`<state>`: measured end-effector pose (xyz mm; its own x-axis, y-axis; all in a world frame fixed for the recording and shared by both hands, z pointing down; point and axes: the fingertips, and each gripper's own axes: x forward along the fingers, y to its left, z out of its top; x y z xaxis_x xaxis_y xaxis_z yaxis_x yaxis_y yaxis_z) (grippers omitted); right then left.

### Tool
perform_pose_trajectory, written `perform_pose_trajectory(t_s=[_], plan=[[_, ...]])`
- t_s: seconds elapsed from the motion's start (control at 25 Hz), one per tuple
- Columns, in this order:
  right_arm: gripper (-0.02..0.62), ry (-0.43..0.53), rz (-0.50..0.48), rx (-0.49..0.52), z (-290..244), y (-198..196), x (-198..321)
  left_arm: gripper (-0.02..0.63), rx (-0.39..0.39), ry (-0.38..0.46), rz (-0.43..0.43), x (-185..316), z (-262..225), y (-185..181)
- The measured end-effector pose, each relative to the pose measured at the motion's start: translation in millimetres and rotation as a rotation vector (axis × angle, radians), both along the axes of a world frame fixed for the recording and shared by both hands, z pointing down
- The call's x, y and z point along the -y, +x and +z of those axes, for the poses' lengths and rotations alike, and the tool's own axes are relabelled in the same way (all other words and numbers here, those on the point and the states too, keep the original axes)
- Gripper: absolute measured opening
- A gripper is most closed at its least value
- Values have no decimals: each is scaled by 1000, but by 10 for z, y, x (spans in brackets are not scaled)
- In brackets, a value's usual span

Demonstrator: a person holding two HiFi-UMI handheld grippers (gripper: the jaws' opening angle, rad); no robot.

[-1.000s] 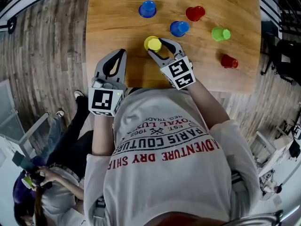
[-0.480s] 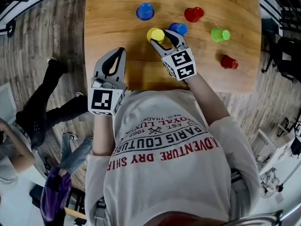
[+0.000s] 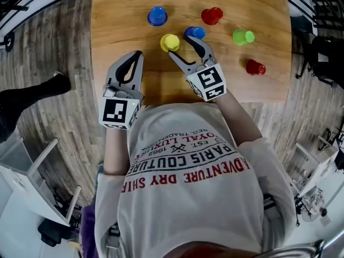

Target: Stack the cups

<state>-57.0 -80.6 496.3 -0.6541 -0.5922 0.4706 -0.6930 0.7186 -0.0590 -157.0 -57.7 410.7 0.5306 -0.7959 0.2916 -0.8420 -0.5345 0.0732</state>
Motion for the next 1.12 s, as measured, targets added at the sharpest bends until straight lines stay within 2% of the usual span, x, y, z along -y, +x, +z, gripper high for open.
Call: perform_pose_trajectory(t_s=[0.12,0.24,0.32,0.68,0.84,1.12], plan=[[278,28,104,-15,-44,308,102,17,1,3,19,34,-36,96],[278,-12,191,-40,77,633,242,17,6,1,31,61,-55,206],[278,-34,210,-54,166,772,343,17,10,1,37,98,-49,280],[276,-143,103,-85,479,803,484,17,14,29,10,180,-92,559],[242,-136,74,-126,512,782,522,17,14,42,17,215,-96,639],[241,-109,47,-121,375,757,428,17,29,53,32,207,-92,689]])
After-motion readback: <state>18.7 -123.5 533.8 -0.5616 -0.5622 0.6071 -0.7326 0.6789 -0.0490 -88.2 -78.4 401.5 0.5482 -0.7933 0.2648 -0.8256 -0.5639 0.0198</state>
